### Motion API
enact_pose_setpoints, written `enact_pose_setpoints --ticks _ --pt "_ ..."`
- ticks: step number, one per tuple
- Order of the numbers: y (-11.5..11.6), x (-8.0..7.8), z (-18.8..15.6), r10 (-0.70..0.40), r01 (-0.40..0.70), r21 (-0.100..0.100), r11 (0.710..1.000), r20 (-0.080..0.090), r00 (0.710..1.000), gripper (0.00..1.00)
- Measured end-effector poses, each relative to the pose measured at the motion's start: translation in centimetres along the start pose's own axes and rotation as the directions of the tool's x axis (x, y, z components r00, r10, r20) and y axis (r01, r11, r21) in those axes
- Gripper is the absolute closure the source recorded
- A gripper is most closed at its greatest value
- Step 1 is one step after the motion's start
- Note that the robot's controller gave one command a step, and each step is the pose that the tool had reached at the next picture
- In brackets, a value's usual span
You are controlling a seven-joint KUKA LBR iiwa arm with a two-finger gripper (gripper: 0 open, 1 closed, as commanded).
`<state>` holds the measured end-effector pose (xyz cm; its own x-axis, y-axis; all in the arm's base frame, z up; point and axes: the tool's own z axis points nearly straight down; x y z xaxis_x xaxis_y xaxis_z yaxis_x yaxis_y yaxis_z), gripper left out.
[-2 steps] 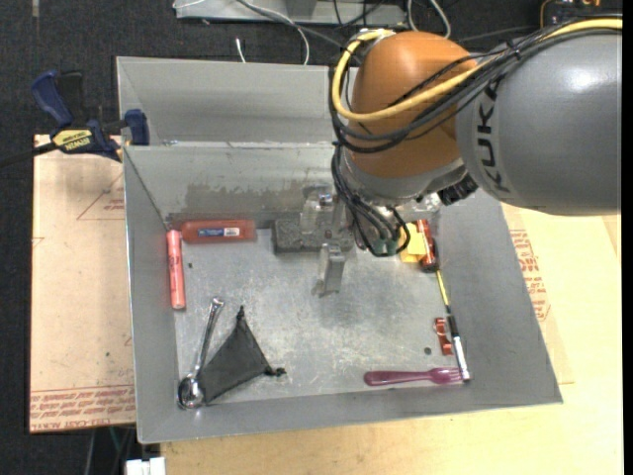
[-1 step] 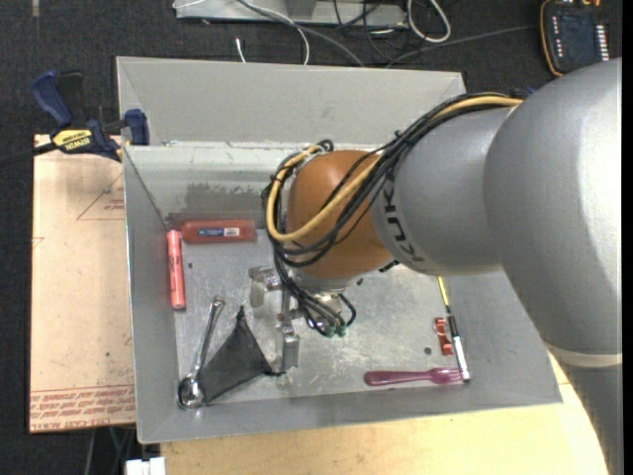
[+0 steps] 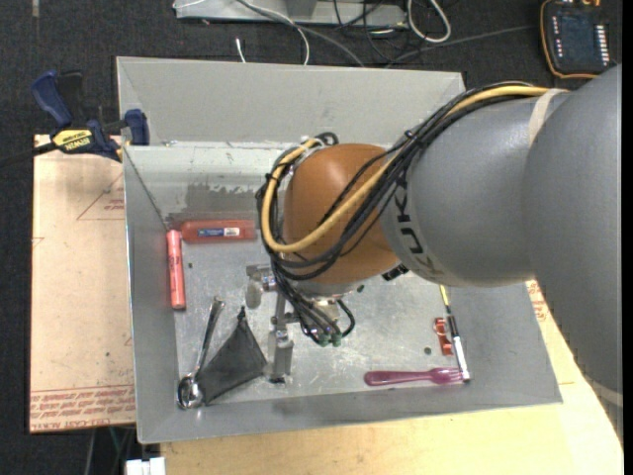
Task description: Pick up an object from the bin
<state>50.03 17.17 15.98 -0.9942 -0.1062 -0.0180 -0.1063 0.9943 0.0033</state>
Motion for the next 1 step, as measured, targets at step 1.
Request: enact_pose_setpoints --ticks 1 --pt "4.27 0.69 6.13 -0.456 0.456 -0.009 0.890 -0.019 0.890 0.00"
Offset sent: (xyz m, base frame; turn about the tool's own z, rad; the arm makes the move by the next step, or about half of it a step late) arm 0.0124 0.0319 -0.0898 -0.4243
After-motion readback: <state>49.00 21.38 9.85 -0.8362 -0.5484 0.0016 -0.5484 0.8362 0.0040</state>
